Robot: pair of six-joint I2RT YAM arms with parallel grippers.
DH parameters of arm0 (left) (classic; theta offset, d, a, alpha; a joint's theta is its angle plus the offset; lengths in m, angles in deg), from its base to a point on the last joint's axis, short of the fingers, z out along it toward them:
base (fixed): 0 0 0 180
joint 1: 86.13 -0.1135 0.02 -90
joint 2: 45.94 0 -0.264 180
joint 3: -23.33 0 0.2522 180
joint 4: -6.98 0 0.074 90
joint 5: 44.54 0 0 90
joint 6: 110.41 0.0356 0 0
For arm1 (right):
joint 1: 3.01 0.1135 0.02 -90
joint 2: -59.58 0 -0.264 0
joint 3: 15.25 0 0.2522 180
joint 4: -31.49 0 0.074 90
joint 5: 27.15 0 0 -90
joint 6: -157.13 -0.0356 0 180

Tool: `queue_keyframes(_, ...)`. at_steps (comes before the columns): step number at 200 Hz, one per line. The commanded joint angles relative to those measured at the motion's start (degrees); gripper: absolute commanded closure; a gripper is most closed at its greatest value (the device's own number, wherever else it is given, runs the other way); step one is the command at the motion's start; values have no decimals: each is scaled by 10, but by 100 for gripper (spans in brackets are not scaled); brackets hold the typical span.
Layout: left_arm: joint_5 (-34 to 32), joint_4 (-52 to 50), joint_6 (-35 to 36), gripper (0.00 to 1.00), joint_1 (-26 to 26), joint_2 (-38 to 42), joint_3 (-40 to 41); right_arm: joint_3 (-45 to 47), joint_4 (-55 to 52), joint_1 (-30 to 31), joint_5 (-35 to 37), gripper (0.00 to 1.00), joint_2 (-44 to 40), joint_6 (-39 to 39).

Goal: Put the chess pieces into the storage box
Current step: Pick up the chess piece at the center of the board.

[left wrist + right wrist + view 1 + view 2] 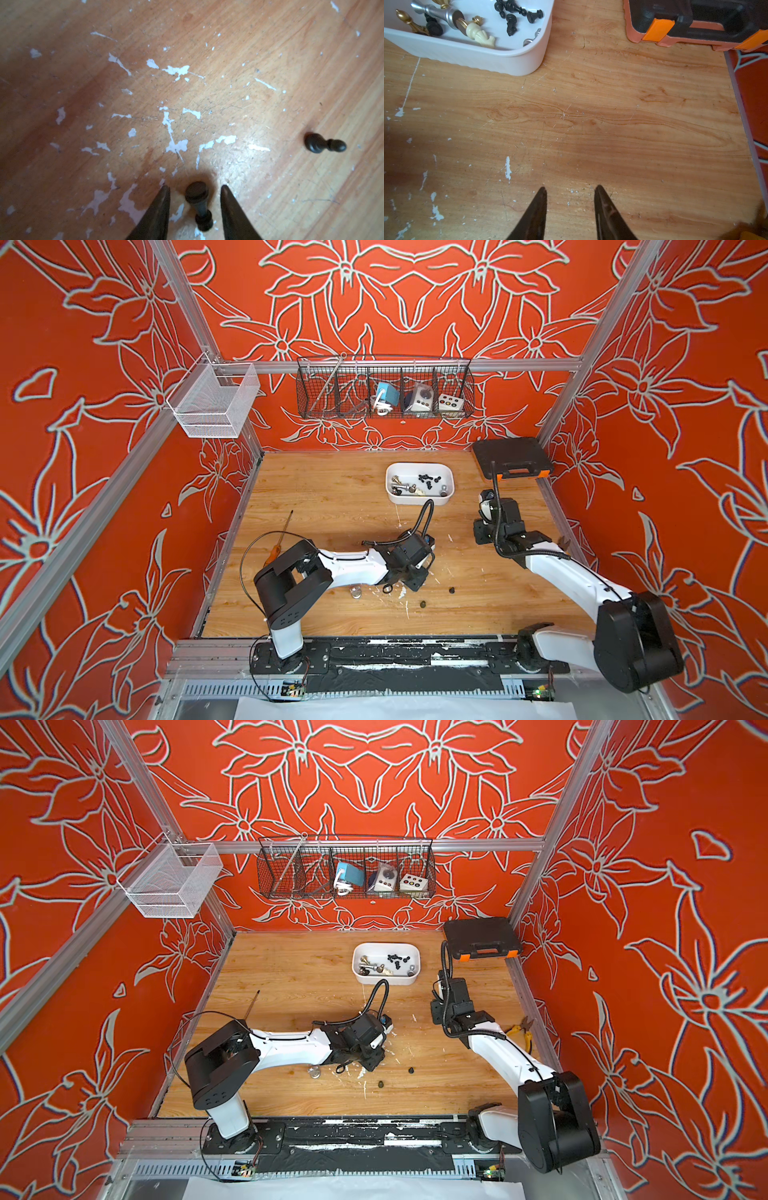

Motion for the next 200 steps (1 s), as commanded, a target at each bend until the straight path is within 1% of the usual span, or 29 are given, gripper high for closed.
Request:
queue_keyframes(1,-12,-10,-13,60,5,-8,-10,-3,-17,-2,-7,60,3,-2)
queue_keyframes(26,-15,-18,-11,64,5,-17,-15,-5,-21,-3,-10,60,7,-2)
queue_keyframes(69,-18,-12,-10,67,6,-28,-21,-14,-30,-3,-14,60,14,-1)
queue_keyframes(147,-41,-57,8,72,17,-45,-35,-20,-35,-4,-16,60,19,0)
queue_keyframes(178,-43,-59,13,73,22,-47,-35,-23,-36,-4,-16,60,21,2)
queue_keyframes(200,-45,-61,16,78,25,-52,-40,-25,-38,-4,-17,60,23,2)
